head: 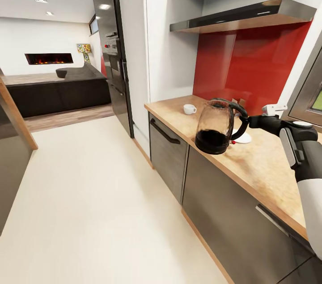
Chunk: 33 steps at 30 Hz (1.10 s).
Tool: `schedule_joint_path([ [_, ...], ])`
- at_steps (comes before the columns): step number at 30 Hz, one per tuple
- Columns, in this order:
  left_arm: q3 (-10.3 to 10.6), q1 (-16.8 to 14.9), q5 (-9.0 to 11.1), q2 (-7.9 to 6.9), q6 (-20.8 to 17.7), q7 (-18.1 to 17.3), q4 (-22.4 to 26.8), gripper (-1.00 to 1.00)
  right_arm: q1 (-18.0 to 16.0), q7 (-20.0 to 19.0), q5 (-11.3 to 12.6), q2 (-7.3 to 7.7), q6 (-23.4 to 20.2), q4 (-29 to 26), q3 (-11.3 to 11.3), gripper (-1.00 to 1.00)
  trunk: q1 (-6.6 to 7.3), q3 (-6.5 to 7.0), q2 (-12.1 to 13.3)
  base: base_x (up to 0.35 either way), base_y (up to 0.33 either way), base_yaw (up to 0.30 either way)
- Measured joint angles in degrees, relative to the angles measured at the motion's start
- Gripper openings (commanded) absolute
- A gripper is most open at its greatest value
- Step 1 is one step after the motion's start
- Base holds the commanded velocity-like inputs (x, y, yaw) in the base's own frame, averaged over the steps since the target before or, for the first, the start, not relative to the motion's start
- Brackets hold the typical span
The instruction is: Set up a coffee station on the kitchen countertop: keep the coffee maker on the countertop, move the bottle of coffee from the kitchen shelf to the counter next to the coffee maker, place a paper coffee filter on top of the coffee maker, put the saucer next to the coffee maker with the coffee cup on the saucer, and place the electric kettle next to the coffee maker.
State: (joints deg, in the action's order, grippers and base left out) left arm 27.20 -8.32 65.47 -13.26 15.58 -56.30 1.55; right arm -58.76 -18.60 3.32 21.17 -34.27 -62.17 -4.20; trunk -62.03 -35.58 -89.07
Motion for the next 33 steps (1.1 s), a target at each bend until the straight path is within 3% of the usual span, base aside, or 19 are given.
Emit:
schedule_joint_path([
  [14,0.0,0.0,0.0,0.0,0.0,0.0,0.0,1.0,0.0,0.0,0.0,-0.07,0.0,0.0,0.2,1.0,0.0,0.0,0.0,0.0,0.0,0.0],
  [15,0.0,0.0,0.0,0.0,0.0,0.0,0.0,1.0,0.0,0.0,0.0,-0.07,0.0,0.1,0.2,-1.0,0.0,0.0,0.0,0.0,0.0,0.0],
  [33,0.0,0.0,0.0,0.0,0.0,0.0,0.0,1.0,0.0,0.0,-0.1,-0.07,0.1,0.0,0.3,-1.0,0.0,0.01,0.0,0.0,0.0,0.0],
])
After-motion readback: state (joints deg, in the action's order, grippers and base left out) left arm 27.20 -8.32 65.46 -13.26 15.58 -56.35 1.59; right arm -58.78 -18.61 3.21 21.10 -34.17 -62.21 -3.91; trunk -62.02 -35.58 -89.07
